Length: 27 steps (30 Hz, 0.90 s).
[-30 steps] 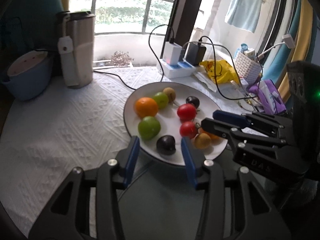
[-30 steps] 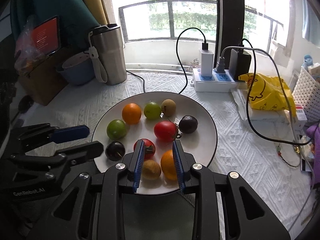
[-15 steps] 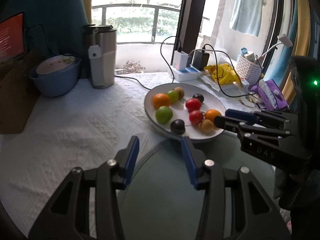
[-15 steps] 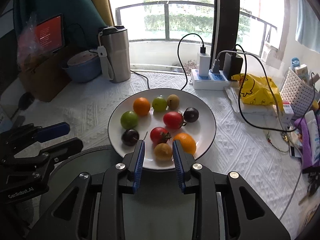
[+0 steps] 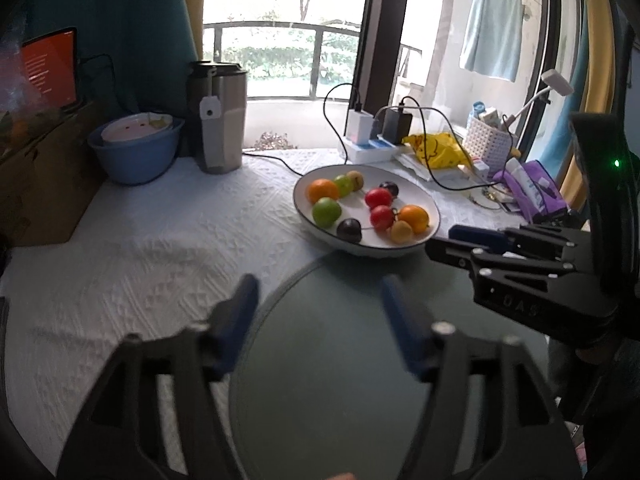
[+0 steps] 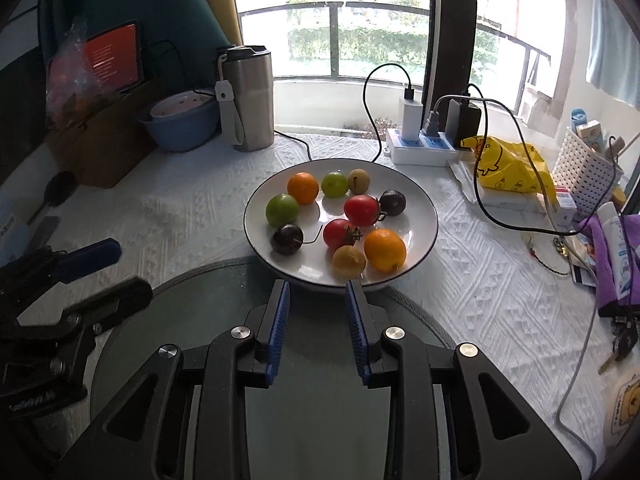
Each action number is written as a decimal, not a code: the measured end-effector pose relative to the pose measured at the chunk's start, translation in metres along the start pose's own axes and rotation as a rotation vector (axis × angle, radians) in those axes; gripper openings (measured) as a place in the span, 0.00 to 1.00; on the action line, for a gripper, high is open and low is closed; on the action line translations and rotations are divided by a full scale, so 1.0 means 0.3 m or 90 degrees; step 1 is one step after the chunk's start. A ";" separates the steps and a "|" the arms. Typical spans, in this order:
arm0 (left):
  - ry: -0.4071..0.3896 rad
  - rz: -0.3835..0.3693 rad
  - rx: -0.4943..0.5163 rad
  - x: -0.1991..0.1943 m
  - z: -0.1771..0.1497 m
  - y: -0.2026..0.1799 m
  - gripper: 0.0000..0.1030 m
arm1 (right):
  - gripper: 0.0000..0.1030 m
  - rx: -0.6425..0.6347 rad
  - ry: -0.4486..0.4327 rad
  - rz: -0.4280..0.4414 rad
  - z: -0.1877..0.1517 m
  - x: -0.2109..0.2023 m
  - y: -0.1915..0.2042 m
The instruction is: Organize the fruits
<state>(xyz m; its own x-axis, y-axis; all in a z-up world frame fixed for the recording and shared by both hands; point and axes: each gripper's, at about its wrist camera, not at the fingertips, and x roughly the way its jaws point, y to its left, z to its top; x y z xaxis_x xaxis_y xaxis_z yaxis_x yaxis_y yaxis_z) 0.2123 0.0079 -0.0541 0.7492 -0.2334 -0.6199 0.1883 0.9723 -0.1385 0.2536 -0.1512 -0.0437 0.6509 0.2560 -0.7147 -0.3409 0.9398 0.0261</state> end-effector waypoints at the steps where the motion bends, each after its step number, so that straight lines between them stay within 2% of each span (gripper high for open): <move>1: -0.002 0.000 0.000 -0.011 -0.006 -0.005 0.70 | 0.30 0.000 -0.002 -0.001 -0.004 -0.012 0.002; 17: -0.057 -0.019 0.035 -0.213 -0.052 -0.141 0.74 | 0.31 0.000 -0.051 -0.019 -0.085 -0.260 -0.002; 20: -0.074 -0.028 0.017 -0.261 -0.047 -0.146 0.74 | 0.34 0.000 -0.063 -0.019 -0.106 -0.318 0.001; 25: -0.104 -0.030 0.028 -0.341 -0.044 -0.183 0.74 | 0.39 -0.004 -0.084 -0.023 -0.141 -0.415 0.009; 27: -0.112 -0.027 0.039 -0.373 -0.042 -0.210 0.75 | 0.45 -0.007 -0.093 -0.025 -0.151 -0.455 0.010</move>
<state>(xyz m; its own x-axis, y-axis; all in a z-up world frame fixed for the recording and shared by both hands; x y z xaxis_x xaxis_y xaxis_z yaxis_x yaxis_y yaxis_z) 0.1086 -0.0271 0.0145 0.8382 -0.2779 -0.4692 0.2559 0.9602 -0.1116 0.1329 -0.1936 0.0224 0.7554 0.2507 -0.6054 -0.3209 0.9471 -0.0081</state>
